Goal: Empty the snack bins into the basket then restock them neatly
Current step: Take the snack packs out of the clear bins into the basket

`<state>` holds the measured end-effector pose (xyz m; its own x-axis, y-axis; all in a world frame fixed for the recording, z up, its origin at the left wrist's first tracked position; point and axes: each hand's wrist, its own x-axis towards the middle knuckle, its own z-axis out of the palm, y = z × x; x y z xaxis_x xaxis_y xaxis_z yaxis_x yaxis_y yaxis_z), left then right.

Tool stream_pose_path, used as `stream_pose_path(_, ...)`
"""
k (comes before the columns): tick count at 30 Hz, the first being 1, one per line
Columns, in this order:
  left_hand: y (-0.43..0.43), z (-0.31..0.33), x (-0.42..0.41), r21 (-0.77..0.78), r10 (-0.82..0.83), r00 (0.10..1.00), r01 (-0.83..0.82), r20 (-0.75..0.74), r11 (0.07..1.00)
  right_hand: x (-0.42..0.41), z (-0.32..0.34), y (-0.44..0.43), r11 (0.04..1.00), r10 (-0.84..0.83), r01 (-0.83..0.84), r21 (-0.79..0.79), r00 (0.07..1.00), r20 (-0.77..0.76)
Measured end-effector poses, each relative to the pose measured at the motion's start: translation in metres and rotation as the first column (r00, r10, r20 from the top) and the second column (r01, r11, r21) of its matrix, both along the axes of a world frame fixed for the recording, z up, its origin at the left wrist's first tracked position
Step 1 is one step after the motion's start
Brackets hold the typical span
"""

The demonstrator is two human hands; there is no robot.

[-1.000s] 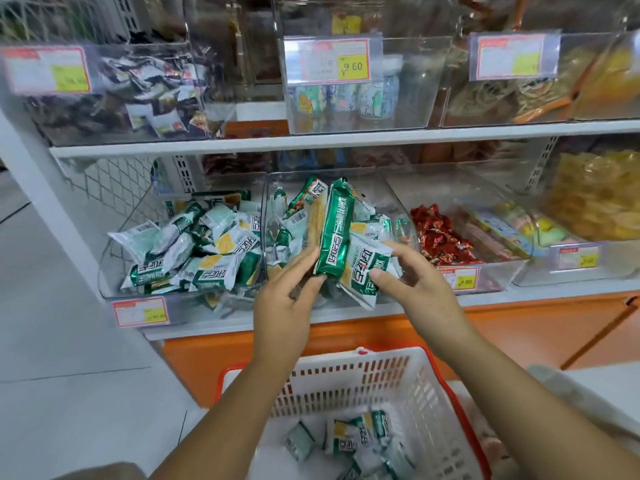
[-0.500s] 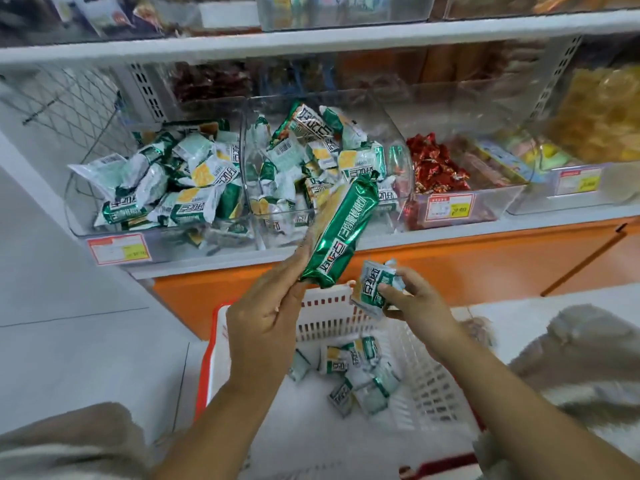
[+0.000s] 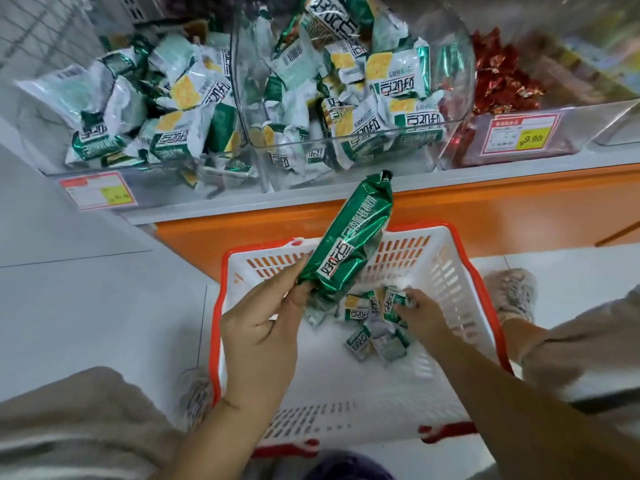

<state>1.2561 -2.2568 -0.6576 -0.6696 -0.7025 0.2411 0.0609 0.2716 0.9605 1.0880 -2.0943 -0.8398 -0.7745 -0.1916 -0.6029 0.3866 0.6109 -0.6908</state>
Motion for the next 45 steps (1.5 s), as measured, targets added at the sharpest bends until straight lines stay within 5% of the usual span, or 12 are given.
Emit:
stream_pose_path(4,-0.004,-0.032,0.000,0.253,0.018,0.989,-0.055,0.146,0.966,-0.006,-0.025,0.001,0.997,0.018,-0.019,0.076,1.000,0.009)
stream_pose_path(8,-0.012,-0.063,0.000,0.266,0.029,0.952,-0.114,0.304,0.957,-0.004,-0.032,0.000,0.936,0.221,-0.196,0.292,0.974,-0.055)
stream_pose_path(10,-0.013,-0.075,0.001,0.271,0.034,0.940,-0.132,0.341,0.954,0.001,-0.028,-0.007,0.884,0.302,-0.194,0.425,0.932,-0.203)
stream_pose_path(13,-0.012,-0.088,0.004,0.301,0.033,0.940,-0.142,0.339,0.943,0.011,0.013,-0.036,0.933,0.330,-0.258,0.249,0.892,-0.310)
stream_pose_path(16,-0.006,-0.099,0.009,0.256,-0.003,0.937,-0.092,0.350,0.962,0.028,0.071,-0.071,0.956,0.264,-0.256,-0.144,0.964,0.036)
stream_pose_path(18,-0.003,-0.110,0.013,0.172,-0.019,0.921,-0.053,0.390,0.984,0.036,0.092,-0.085,0.930,0.322,-0.264,-0.255,0.921,0.221)
stream_pose_path(21,0.000,-0.123,0.018,0.066,-0.080,0.887,0.056,0.454,0.996,0.044,0.094,-0.093,0.925,0.360,-0.316,-0.209,0.906,0.223)
stream_pose_path(25,-0.007,-0.127,0.021,0.140,-0.177,0.815,0.119,0.551,0.983,0.042,0.063,-0.096,0.943,0.333,-0.329,-0.053,0.927,0.173)
stream_pose_path(30,-0.027,-0.129,0.040,0.014,0.026,0.755,-0.047,0.655,0.999,0.037,0.051,-0.114,0.810,0.586,-0.585,0.037,0.810,-0.017)
stream_pose_path(35,-0.064,-0.110,0.059,-0.235,0.304,0.690,-0.195,0.657,0.952,0.039,0.024,-0.151,0.820,0.570,-0.571,-0.031,0.821,-0.042)
stream_pose_path(40,-0.082,-0.104,0.071,0.054,0.150,0.639,-0.289,0.754,0.956,0.040,0.001,-0.159,0.820,0.572,-0.565,0.090,0.815,-0.091)
stream_pose_path(45,-0.083,-0.105,0.068,0.077,0.110,0.656,-0.251,0.747,0.965,0.034,-0.008,-0.146,0.780,0.616,-0.581,0.232,0.777,-0.127)
